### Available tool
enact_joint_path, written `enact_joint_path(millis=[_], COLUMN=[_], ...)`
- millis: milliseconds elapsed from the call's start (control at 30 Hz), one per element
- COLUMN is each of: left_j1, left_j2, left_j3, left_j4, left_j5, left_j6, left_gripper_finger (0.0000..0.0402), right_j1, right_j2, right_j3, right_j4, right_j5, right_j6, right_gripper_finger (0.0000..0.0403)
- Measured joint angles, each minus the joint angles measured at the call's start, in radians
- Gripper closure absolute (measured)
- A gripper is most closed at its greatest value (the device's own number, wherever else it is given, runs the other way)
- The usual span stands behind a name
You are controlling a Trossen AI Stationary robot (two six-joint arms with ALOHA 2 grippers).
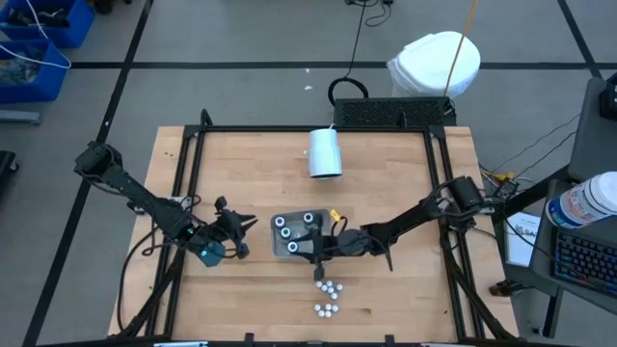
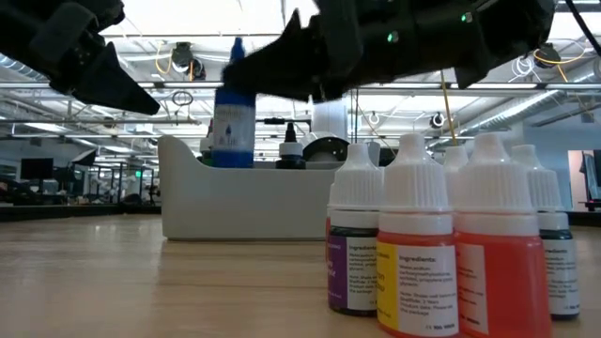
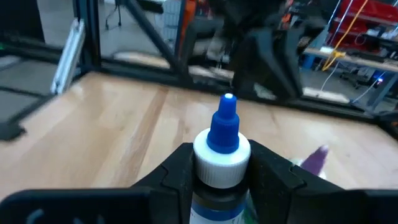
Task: Pick & Place food coloring
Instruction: Adjust the large blue food coloring bottle on the gray bin
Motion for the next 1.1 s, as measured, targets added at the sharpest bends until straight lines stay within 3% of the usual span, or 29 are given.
enact_joint_path(millis=[233, 867, 1100], left_j1=[-0.003, -0.003, -0.003], left_j2=[0.0, 0.0, 0.0], left_j3=[0.0, 0.0, 0.0], left_j4=[0.001, 0.003, 0.003], left_j5=[0.008, 0.009, 0.009], left_j6=[0.007, 0.025, 0.025], left_gripper_finger=[0.0344, 0.0344, 0.0344], right_j1=[-0.003, -0.014, -0.017], right_j2=[0.097, 0.101, 0.17], right_j3=[0.087, 0.091, 0.091], right_j4=[-0.03, -0.01, 0.081], right_j5=[0.026, -0.003, -0.002], right_j6=[-0.025, 0.005, 0.029], right_gripper_finger=[0.0292, 0.0289, 0.0285])
